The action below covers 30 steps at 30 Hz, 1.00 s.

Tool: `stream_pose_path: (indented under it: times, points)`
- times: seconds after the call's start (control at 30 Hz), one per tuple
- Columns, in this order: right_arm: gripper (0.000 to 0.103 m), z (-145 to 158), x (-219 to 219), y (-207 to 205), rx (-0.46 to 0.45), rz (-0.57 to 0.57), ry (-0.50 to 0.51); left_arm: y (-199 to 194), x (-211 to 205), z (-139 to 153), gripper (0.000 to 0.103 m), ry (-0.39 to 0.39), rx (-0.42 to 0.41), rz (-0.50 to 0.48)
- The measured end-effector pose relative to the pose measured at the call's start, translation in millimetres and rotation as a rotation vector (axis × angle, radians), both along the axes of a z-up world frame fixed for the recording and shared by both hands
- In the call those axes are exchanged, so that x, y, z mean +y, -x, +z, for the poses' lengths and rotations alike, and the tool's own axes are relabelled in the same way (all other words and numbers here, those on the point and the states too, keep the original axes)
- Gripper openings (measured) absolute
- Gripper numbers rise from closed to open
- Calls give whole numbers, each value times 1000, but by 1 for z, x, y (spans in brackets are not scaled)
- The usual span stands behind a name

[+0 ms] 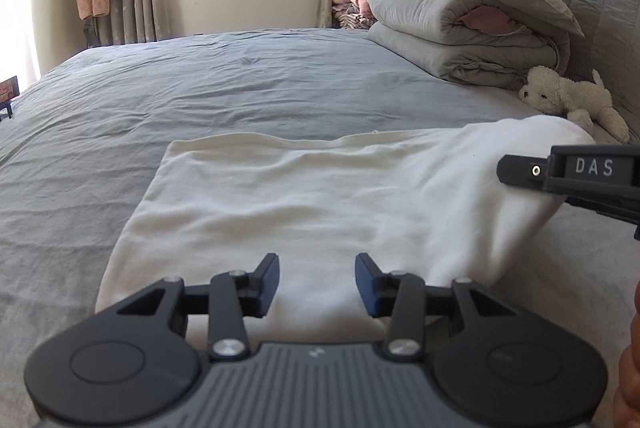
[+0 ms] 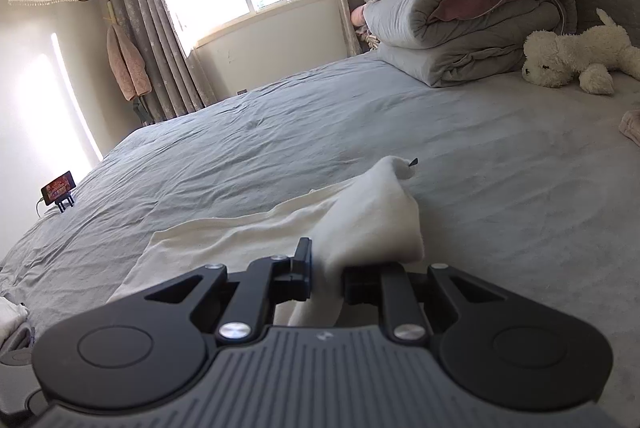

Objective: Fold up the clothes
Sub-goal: 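Lift the shirt side with the right gripper and fold it lengthwise over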

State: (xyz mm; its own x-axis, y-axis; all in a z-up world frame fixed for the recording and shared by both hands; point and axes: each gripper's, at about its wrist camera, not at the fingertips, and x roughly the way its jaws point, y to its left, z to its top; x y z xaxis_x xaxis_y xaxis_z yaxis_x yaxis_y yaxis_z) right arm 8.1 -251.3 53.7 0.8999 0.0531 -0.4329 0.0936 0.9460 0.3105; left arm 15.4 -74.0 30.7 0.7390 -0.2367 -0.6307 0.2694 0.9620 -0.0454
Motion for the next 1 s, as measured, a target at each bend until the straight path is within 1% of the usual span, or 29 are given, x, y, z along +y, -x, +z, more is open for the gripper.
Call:
stream_pose_path:
  times: [0.1,0.13,0.27,0.4,0.5,0.57,0.63,0.77,0.83,0.9,0.93,1.0]
  points:
    - [19,1,5,1,-10,21,18,6,-11,-9,42,-71,-49,-27]
    - [19,1,6,1,-14,25,26,6,-11,-8,42,-73,-50,-29]
    - [19,2,6,1,-20,28,32,-1,-2,-4,43,-21,-8,-26]
    - [19,0,1,-1,-3,7,19,-4,8,2,43,23,29,-20]
    - [19,-4,-6,-2,30,-21,-27,-4,21,9,45,35,40,-6]
    - [19,-9,-15,-3,64,-49,-86,-4,36,13,46,41,51,9]
    - [21,-15,-26,-2,95,-79,-176,-4,56,16,46,50,68,32]
    - [22,-30,-52,3,116,-141,-441,-15,103,30,47,153,130,126]
    - [22,-35,-60,4,121,-181,-512,-21,120,36,47,204,148,169]
    - [20,-36,-60,6,124,-207,-513,-27,134,40,47,245,161,205]
    - [20,-33,-55,6,118,-204,-472,-30,139,40,48,256,176,218]
    - [19,-24,-38,6,84,-181,-334,-35,152,36,48,304,225,249]
